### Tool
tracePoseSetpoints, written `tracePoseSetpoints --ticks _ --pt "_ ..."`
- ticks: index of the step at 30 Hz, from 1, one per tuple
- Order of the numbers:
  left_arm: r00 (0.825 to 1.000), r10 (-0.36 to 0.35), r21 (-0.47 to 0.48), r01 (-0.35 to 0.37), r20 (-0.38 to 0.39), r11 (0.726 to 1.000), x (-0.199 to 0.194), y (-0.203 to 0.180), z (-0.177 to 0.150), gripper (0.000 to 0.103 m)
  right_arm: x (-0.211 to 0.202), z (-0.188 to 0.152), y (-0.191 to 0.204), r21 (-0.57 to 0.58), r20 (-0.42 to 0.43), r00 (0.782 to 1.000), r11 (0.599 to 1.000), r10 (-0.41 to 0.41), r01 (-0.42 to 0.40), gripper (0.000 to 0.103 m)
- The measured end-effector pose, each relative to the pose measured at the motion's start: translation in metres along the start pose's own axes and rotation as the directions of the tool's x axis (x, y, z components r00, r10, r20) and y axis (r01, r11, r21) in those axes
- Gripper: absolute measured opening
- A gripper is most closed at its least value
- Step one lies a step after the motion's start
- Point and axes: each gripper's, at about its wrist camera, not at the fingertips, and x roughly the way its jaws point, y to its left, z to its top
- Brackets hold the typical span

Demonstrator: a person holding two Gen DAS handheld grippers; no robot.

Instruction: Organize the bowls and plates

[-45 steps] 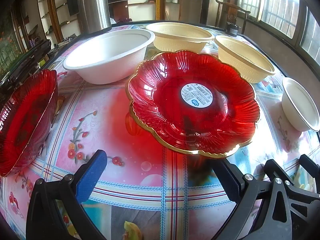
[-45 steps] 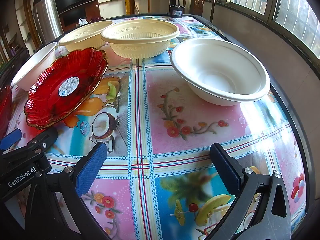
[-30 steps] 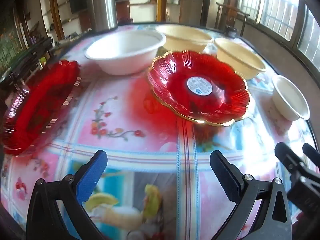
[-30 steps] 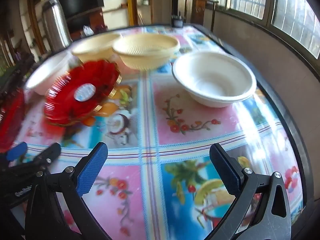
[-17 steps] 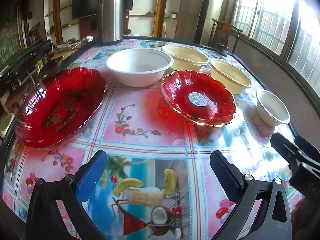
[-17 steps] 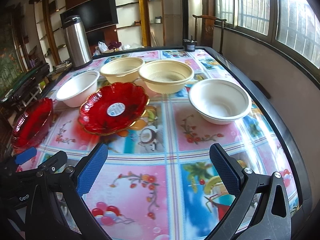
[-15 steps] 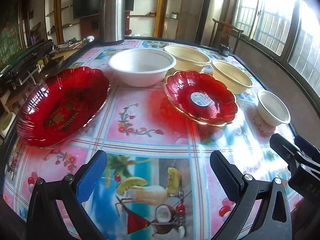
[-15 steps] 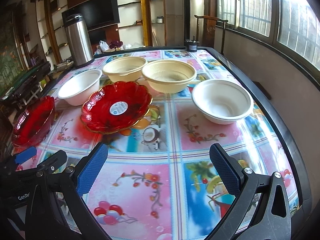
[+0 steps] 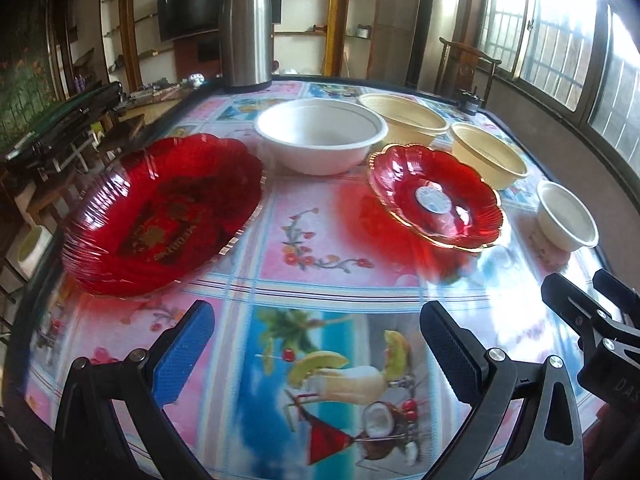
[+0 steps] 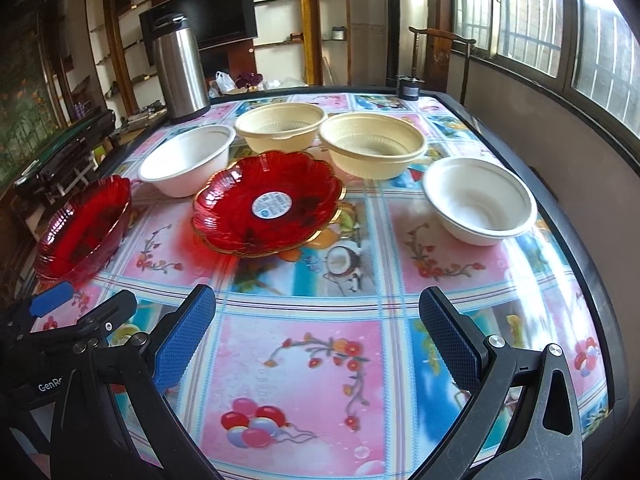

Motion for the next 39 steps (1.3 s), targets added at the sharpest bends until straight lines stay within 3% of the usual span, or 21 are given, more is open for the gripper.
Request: tracePoseSetpoints --ticks 11,18,24,27,39 --pt "0.999 0.044 -0.078 -0.043 0.01 0.996 -0.006 0.058 0.013 0.103 0.013 0.01 0.048 -0.066 -0.026 0.997 0.995 0.071 -0.073 0.103" --pt "0.992 0.127 -0.159 -0.123 0.017 0.98 -0.006 0.117 0.033 0.103 0.026 0.022 0.083 -0.098 -0.051 0.99 0.986 0.129 -0.133 0.103" --pt "0.981 0.194 -0.149 -0.189 0.019 0.971 0.003 0.143 0.048 0.103 0.042 0.035 0.119 -0.13 -0.077 0.981 0.974 0.176 -0.185 0.103" --pt "0.989 0.148 -0.176 -0.147 -0.006 0.973 0.012 0.155 0.051 0.103 0.05 0.041 0.134 -0.142 -0.089 0.978 0.969 0.19 -0.201 0.103" --pt "0.982 0.176 -0.189 -0.186 -0.069 0.964 0.031 0.18 0.057 0.102 0.086 0.056 0.164 -0.132 -0.159 0.959 0.958 0.234 -0.256 0.103"
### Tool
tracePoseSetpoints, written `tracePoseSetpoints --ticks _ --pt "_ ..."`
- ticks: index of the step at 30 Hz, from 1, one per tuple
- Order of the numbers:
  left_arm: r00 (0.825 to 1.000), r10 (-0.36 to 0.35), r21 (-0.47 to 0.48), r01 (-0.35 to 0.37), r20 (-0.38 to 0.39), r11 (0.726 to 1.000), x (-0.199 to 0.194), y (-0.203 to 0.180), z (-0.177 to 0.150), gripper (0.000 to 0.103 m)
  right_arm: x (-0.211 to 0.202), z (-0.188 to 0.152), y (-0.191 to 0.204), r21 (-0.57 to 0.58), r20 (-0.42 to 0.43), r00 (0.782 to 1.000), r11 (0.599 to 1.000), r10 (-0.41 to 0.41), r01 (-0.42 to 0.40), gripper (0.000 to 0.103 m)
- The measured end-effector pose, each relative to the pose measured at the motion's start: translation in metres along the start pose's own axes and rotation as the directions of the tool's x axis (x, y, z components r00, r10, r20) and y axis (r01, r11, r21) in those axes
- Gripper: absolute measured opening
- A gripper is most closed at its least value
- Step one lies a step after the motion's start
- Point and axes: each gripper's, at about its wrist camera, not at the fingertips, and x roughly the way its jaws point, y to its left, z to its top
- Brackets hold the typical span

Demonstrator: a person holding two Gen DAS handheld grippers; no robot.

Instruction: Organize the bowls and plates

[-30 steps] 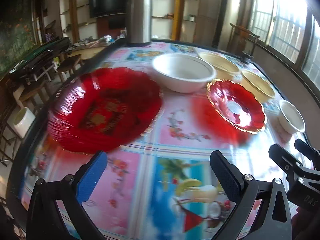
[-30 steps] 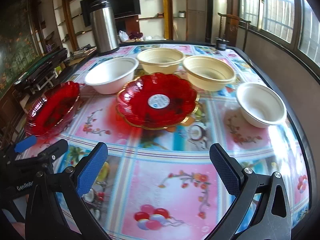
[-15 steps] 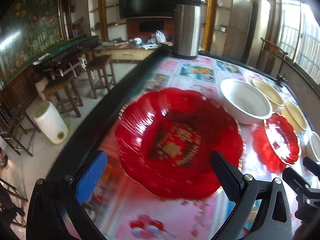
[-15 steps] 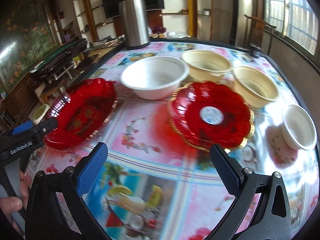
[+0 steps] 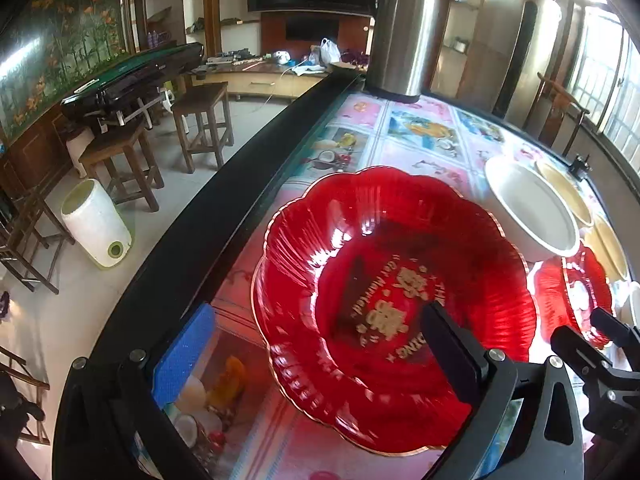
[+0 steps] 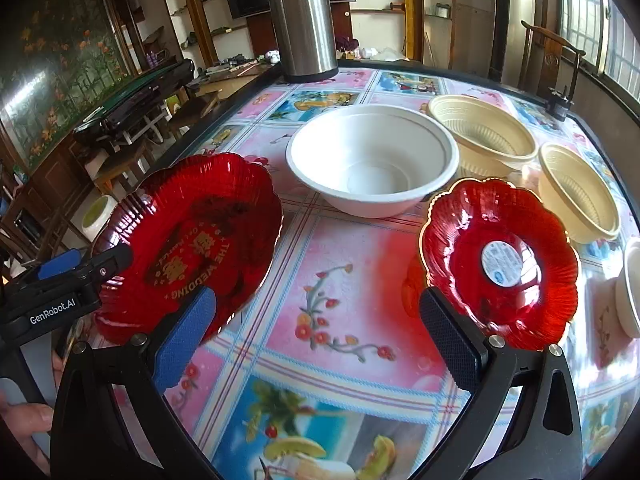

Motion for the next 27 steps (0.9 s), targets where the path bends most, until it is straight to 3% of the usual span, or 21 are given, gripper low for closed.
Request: tracePoseSetpoints --ticks 4,9,15,27 --pt "1.0 0.019 0.022 -0.019 -0.002 1.0 0.002 0.001 0.002 0.102 0.007 0.005 0.0 0.021 -0.008 1.0 1.0 0.014 -0.013 0.103" --pt "0.999 -0.039 0.028 0.039 0.001 0.999 0.002 0.003 0.004 0.102 0.014 0.01 0.001 0.028 -0.015 0.999 0.999 0.031 -0.03 0.103" --pt "0.998 -0.046 0.035 0.047 -0.03 0.998 0.009 0.002 0.006 0.102 0.023 0.014 0.003 0.025 -0.03 0.999 0.999 0.041 -0.041 0.103" --pt "0.999 -0.016 0.068 0.019 -0.044 0.997 0.018 -0.004 0.009 0.101 0.043 0.024 0.006 0.026 -0.057 0.995 0.996 0.086 -0.085 0.099"
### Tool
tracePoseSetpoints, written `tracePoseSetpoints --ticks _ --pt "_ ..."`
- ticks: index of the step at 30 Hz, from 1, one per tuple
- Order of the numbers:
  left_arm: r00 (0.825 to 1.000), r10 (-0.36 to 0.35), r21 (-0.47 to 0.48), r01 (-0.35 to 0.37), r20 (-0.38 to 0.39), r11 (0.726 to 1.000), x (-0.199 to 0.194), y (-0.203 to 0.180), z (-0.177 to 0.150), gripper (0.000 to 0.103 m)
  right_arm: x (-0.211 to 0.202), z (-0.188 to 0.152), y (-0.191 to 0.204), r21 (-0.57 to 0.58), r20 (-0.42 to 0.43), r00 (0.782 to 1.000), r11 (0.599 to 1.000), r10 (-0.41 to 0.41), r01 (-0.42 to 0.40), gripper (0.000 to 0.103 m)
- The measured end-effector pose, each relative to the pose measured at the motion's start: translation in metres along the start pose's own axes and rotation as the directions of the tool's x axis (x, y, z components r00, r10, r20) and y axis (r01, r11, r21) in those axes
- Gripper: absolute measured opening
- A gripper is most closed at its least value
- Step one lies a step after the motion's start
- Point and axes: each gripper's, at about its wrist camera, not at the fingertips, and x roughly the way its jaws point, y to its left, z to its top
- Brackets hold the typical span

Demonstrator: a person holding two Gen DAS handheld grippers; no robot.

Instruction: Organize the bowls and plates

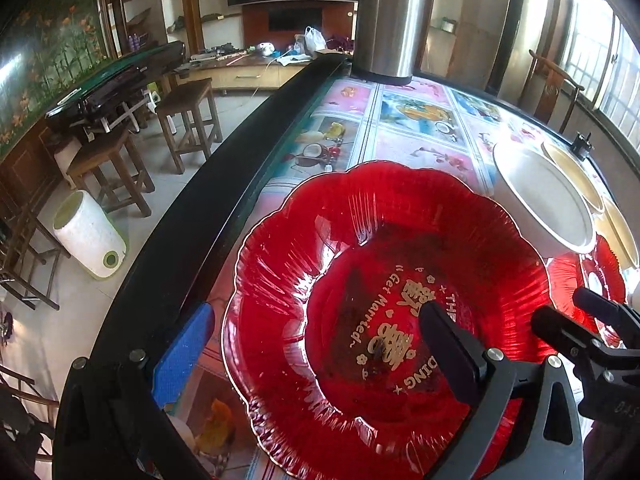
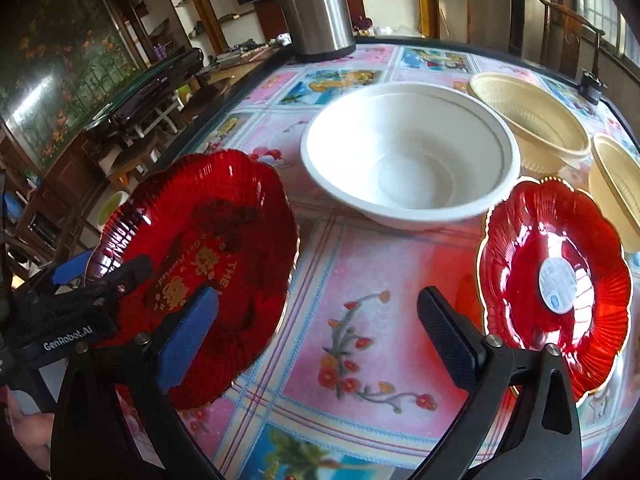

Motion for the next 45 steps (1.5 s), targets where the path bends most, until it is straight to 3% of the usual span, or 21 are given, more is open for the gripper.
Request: tracePoseSetpoints --ticks 12,15,19,23,25,26,28,31,43,45 --pt "1.0 0.001 0.023 0.0 -0.023 1.0 0.008 -0.01 0.003 0.101 0.017 0.008 -0.005 0.024 -0.023 0.999 0.999 0.049 -0.049 0.096" --pt "0.999 0.023 0.03 -0.022 -0.028 0.999 0.01 -0.012 0.002 0.101 0.018 0.007 -0.009 0.028 -0.027 0.998 0.998 0.056 -0.055 0.08" --pt "0.999 0.02 0.034 -0.019 -0.031 0.999 0.01 -0.013 0.002 0.101 0.022 0.006 -0.008 0.018 -0.04 0.997 0.998 0.064 -0.063 0.075" --pt "0.998 0.025 0.042 -0.023 -0.049 0.999 0.015 -0.015 0.003 0.101 0.026 0.007 -0.007 0.013 -0.053 0.996 0.997 0.075 -0.075 0.052" --pt "0.998 0.044 0.05 -0.042 -0.053 0.998 0.017 -0.015 0.003 0.093 0.029 0.006 -0.008 0.014 -0.053 0.995 0.997 0.08 -0.08 0.052" --pt "0.997 0.056 0.051 -0.053 -0.052 0.997 0.017 -0.014 0.004 0.089 0.029 0.006 -0.009 0.014 -0.05 0.995 0.997 0.081 -0.08 0.044" --pt "0.997 0.065 0.043 -0.063 -0.051 0.997 0.017 -0.011 0.006 0.063 0.03 0.006 -0.011 0.029 -0.05 0.994 0.995 0.097 -0.096 0.029" --pt "0.995 0.059 0.027 -0.057 -0.085 0.998 0.023 -0.008 0.008 0.034 0.034 0.006 -0.011 0.031 -0.057 0.993 0.995 0.099 -0.097 0.026" --pt "0.996 0.061 0.027 -0.06 -0.059 0.998 0.02 -0.012 0.003 0.033 0.031 0.002 0.002 -0.066 -0.026 1.0 0.998 0.003 -0.004 0.023" --pt "0.996 0.062 0.027 -0.061 -0.062 0.998 0.02 -0.011 0.002 0.033 0.03 0.003 0.0 -0.061 -0.028 0.999 0.998 0.02 -0.021 0.023"
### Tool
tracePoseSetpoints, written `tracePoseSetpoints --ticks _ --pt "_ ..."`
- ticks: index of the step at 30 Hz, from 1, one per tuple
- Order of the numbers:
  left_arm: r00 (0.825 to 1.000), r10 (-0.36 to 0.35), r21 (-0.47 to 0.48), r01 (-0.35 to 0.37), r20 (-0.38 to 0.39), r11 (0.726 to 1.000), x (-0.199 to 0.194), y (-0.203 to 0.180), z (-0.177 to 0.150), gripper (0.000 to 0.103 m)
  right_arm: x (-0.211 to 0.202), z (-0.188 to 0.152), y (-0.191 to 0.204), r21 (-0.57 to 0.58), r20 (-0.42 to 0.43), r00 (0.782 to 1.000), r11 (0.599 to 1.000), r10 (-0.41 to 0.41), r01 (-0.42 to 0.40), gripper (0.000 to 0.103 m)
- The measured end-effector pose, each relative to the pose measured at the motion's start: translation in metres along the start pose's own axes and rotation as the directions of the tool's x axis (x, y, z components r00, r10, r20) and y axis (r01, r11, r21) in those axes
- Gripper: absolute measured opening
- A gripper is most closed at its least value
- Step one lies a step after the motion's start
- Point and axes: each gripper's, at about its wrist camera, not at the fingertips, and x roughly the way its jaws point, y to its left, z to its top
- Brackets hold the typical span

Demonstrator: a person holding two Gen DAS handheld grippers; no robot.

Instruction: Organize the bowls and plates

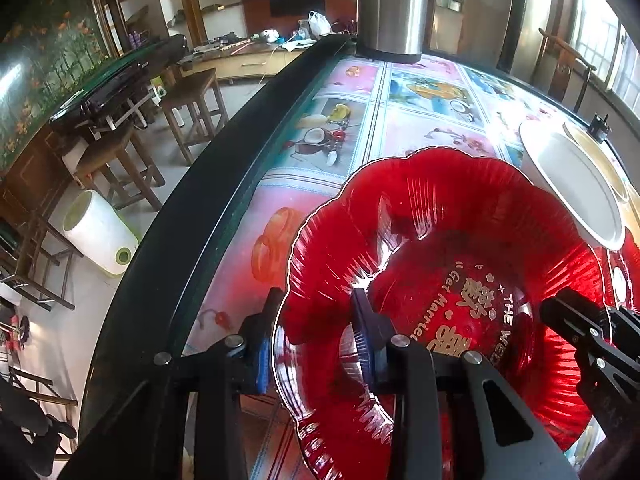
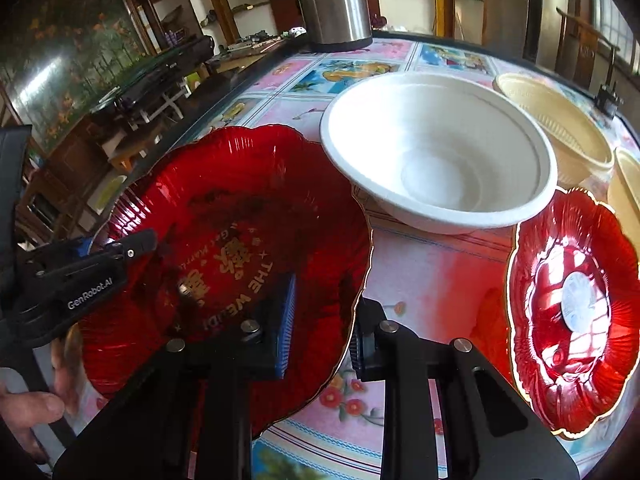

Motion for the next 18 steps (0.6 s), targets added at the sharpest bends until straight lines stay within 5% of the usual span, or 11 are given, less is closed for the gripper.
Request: tracePoseSetpoints --ticks 18 --pt "1.0 0.005 -0.029 -0.005 0.006 1.0 -0.001 0.001 -0.004 0.031 -0.005 -0.001 -0.011 0.012 -0.015 0.994 0.994 0.108 -0.108 0.023"
